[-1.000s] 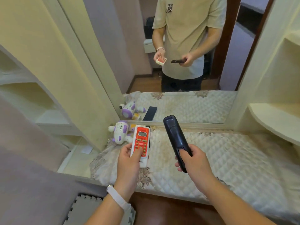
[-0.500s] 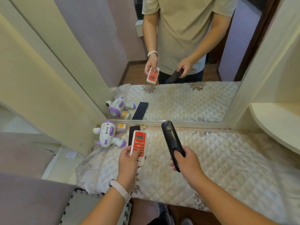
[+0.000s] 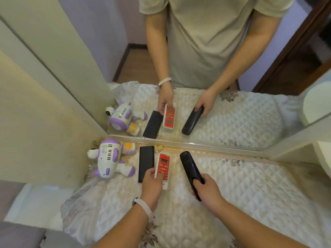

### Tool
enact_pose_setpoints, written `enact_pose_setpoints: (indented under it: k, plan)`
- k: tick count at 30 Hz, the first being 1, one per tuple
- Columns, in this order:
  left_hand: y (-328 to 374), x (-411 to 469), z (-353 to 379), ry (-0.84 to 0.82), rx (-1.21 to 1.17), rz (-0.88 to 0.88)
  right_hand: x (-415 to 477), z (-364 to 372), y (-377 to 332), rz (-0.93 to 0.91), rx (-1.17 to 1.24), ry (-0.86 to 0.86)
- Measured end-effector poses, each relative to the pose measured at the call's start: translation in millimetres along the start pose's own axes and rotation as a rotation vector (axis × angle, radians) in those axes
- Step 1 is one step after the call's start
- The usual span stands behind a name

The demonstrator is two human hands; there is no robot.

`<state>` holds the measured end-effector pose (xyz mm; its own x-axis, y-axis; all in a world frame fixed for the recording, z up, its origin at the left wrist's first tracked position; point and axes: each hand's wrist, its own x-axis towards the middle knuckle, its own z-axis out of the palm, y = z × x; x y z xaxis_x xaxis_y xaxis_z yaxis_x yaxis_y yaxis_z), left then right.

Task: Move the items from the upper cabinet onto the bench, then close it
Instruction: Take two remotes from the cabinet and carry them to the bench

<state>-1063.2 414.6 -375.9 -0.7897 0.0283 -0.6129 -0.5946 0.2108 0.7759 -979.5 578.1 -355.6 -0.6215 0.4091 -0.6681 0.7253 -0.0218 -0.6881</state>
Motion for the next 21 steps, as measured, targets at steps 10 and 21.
enact_pose_setpoints:
  k: [10, 21]
  plan:
    - [3, 42, 21, -0.095, 0.250, 0.054, 49, 28, -8, 0.052, -0.202, 0.041]
    - [-1, 30, 18, -0.099, 0.479, 0.261, 49, 7, -2, -0.090, -0.625, -0.044]
